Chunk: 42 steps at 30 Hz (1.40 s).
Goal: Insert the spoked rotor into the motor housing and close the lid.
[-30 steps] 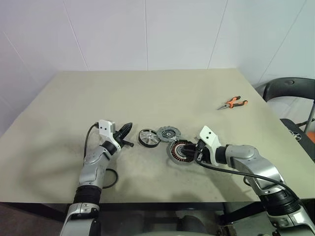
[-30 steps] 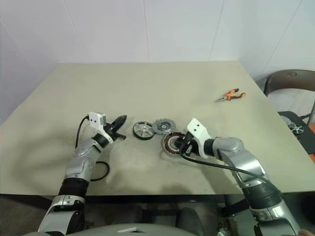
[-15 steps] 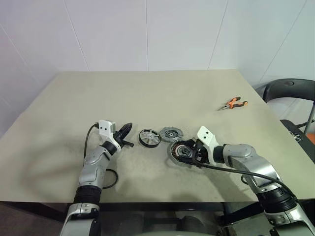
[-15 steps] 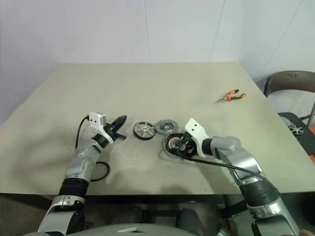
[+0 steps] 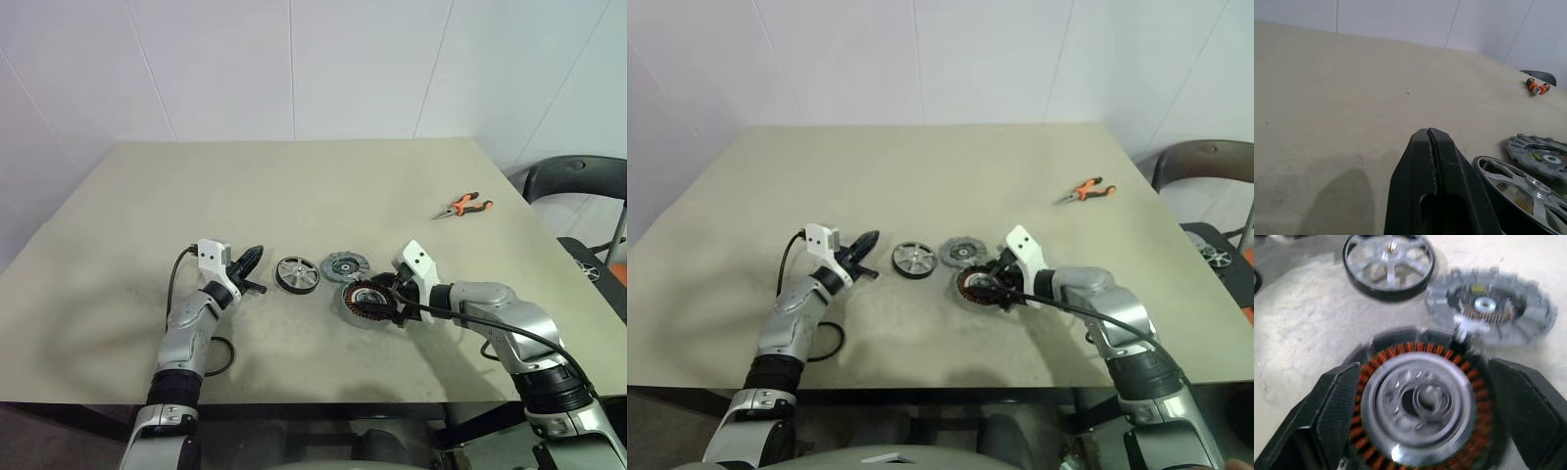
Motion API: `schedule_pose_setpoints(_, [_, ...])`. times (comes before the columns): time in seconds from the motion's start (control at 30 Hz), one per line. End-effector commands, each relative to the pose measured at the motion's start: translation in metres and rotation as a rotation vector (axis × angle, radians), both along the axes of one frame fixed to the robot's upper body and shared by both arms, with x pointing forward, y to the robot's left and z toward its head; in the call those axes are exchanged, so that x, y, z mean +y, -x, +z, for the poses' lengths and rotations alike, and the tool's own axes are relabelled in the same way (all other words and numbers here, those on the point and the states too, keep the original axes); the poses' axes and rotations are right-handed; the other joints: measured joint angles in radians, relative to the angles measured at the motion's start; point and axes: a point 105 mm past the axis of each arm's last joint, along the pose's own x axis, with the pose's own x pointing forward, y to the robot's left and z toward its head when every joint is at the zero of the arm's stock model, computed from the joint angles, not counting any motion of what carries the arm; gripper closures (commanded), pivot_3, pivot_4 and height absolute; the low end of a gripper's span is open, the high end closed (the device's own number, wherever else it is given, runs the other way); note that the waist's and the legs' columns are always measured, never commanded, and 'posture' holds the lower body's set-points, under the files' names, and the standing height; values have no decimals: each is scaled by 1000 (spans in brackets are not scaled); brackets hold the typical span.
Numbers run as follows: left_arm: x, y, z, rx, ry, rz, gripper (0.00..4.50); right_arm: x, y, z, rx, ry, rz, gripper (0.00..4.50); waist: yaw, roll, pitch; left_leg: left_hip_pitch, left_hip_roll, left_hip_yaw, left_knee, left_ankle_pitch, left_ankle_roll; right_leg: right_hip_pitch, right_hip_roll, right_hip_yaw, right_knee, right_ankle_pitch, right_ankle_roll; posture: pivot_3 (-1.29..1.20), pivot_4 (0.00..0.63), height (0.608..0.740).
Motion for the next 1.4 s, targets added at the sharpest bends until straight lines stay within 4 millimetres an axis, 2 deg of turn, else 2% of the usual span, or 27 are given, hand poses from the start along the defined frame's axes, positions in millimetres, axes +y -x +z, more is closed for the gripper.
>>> schedule_pose_setpoints(0.03, [-1, -4, 14, -49, -9, -8, 4500, 10, -7, 33, -156, -8, 39, 28, 0, 0, 0, 0, 0, 0, 0, 0, 0, 0, 0, 0, 0, 0, 0, 0, 0, 740])
schedule_pose_setpoints(0.23, [-3, -4, 13, -47, -8, -9, 4500, 13, -1, 42, -221, 39, 106, 28, 0, 0, 0, 0, 0, 0, 0, 0, 0, 0, 0, 0, 0, 0, 0, 0, 0, 740])
schedule_pose_setpoints(0.4, [-3, -4, 13, -48, -6, -6, 4500, 1, 11, 36, -133, 33, 120, 28, 1, 0, 0, 0, 0, 0, 0, 0, 0, 0, 0, 0, 0, 0, 0, 0, 0, 740])
schedule_pose_setpoints(0.53, [-3, -3, 12, -46, -7, -5, 4500, -1, 20, 33, -85, 13, 139, 906, 0, 0, 0, -1, 0, 0, 0, 0, 0, 0, 0, 0, 0, 0, 0, 0, 0, 740])
schedule_pose_setpoints(0.73, [-2, -3, 13, -46, -9, -7, 4500, 1, 17, 27, -80, 23, 107, 2992, 1, 0, 0, -1, 0, 0, 0, 0, 0, 0, 0, 0, 0, 0, 0, 0, 0, 740])
schedule_pose_setpoints(0.93, [-2, -2, 13, -47, -14, -8, 4500, -4, 12, 12, -88, 71, 61, 2992, 1, 0, 0, -1, 0, 0, 0, 0, 0, 0, 0, 0, 0, 0, 0, 0, 0, 740])
schedule_pose_setpoints(1.03, [-3, -2, 14, -49, -16, -10, 4500, -13, 3, 2, -101, 112, 3, 3597, 0, 0, 0, -1, 0, 0, 0, 0, 0, 0, 0, 0, 0, 0, 0, 0, 0, 740])
schedule_pose_setpoints(1.13, [-3, -2, 14, -50, -18, -12, 4500, -14, 1, -1, -101, 113, -11, 4455, 0, 0, 0, -1, 0, 0, 1, 0, 0, 0, 0, 0, 0, 0, 0, 0, 0, 740])
schedule_pose_setpoints(1.4, [-2, -1, 14, -48, -21, -15, 4500, -8, 5, -7, -94, 116, 8, 4455, 0, 0, 0, -1, 0, 0, 1, 0, 0, 0, 0, 0, 0, 0, 0, 0, 0, 740])
